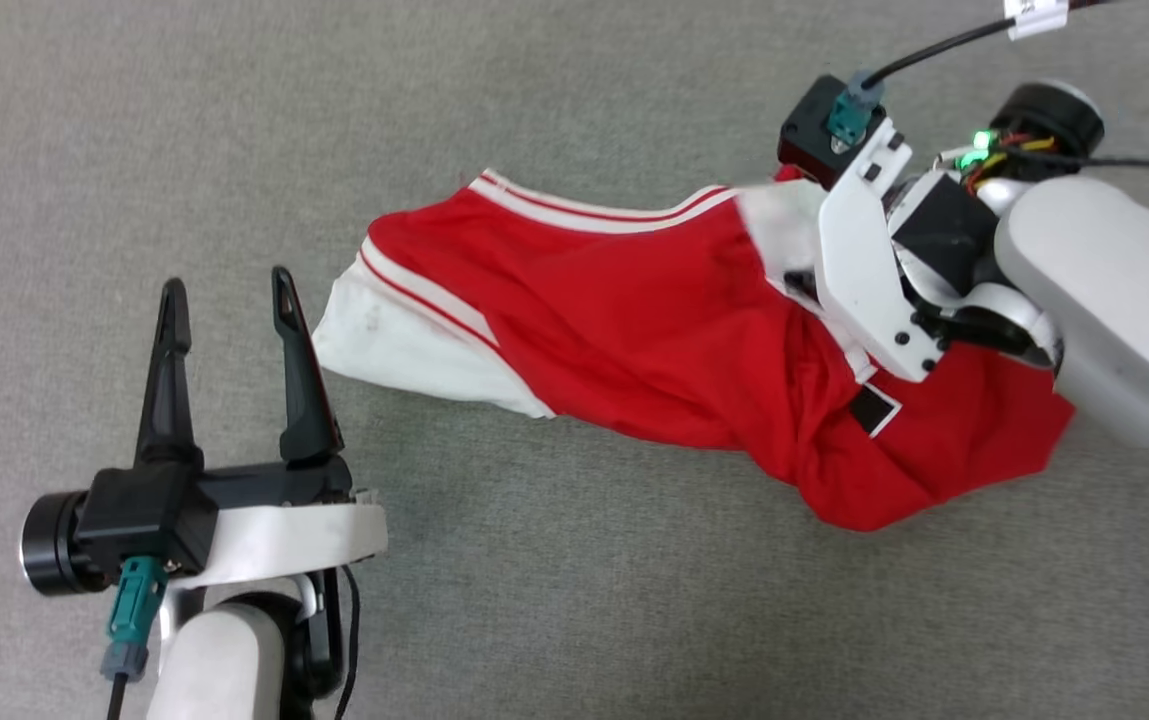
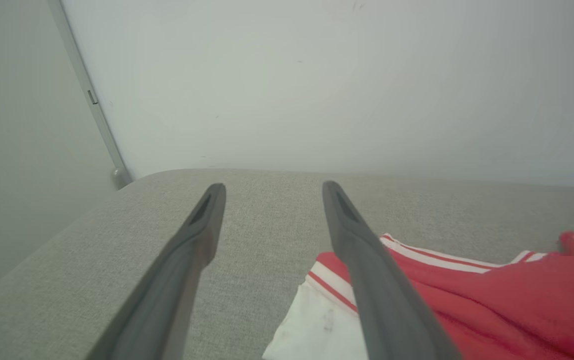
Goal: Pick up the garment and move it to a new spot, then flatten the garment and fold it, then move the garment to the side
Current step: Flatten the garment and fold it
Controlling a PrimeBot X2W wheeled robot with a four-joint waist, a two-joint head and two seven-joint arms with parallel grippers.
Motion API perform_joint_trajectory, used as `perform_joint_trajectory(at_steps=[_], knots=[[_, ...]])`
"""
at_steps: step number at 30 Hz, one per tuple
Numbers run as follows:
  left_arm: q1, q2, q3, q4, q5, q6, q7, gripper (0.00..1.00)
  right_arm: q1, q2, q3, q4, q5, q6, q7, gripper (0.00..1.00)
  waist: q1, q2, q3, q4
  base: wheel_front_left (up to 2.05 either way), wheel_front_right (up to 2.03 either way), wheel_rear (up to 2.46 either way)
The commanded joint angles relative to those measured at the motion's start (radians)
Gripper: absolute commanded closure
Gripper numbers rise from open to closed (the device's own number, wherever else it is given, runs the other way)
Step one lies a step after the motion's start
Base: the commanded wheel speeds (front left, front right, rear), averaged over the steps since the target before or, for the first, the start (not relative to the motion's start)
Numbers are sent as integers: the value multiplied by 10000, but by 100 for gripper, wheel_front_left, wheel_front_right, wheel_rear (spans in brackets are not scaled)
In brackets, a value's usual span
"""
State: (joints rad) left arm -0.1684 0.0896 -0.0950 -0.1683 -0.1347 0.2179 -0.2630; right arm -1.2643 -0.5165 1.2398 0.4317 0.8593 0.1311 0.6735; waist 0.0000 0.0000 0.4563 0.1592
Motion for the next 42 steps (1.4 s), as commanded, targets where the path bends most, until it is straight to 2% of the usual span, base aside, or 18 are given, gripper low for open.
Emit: perform_joint_trajectory(at_steps=[1, 6, 7, 14, 19, 22, 23, 28, 32, 38, 39, 40, 42], knots=[[-163, -93, 58, -8, 90, -115, -25, 0, 278, 84, 154, 259, 44, -7, 22, 0, 0, 0, 308, 242, 0, 0, 0], [-302, -281, 263, 40, 236, -310, -25, 0, 873, 215, 502, 738, -6, -7, -443, 0, 0, 0, 362, 267, 0, 0, 0], [-193, -333, 363, 103, 312, -380, -25, 0, 637, 215, 480, 603, -144, -7, -1098, 100, 0, 0, 178, 129, 0, 0, 0], [200, -376, 623, 81, 421, -441, -25, 0, -216, -257, 325, 163, 382, -8, -3104, 100, 0, 0, -567, -305, 0, 0, 0], [550, -390, 752, 18, 427, -458, -25, 0, 138, -1293, 47, -352, 1066, -8, -4182, 100, 0, 0, -906, -605, 0, 0, 0], [712, -391, 726, 7, 302, -416, -25, 0, 682, -2175, -301, -475, 1430, -8, -4789, 100, 0, 0, -969, -726, 0, 0, 0], [712, -391, 726, 7, 302, -416, -25, 0, 682, -2175, -301, -475, 1430, -8, -4789, 100, 0, 0, -969, -726, 0, 0, 0], [842, -395, 675, 50, 188, -353, -25, 0, 2108, -3290, -851, -156, 2150, -8, -5405, 100, 0, 0, -935, -921, 0, 0, 0], [794, -393, 705, 102, 194, -374, -25, 0, 3228, -3371, -1118, 679, 2742, -8, -5613, 100, 0, 0, -831, -1043, 0, 0, 0], [663, -394, 763, 287, 341, -495, -25, 0, 4321, -2580, -1102, 2015, 3086, -10, -5859, 100, 0, 0, -889, -1197, 0, 0, 0], [664, -394, 762, 331, 357, -521, -25, 0, 4394, -2469, -1169, 2086, 3159, -7, -6005, 60, 0, 0, -942, -1219, 0, 0, 0], [673, -394, 787, 371, 381, -538, -24, 0, 4419, -2405, -1272, 2146, 3183, -7, -6262, 0, 0, 0, -1014, -1250, 0, 0, 0], [720, -393, 851, 445, 457, -605, -25, 0, 4347, -2446, -1422, 2249, 2914, -8, -6892, 0, 0, 0, -1194, -1322, 0, 0, 0]])
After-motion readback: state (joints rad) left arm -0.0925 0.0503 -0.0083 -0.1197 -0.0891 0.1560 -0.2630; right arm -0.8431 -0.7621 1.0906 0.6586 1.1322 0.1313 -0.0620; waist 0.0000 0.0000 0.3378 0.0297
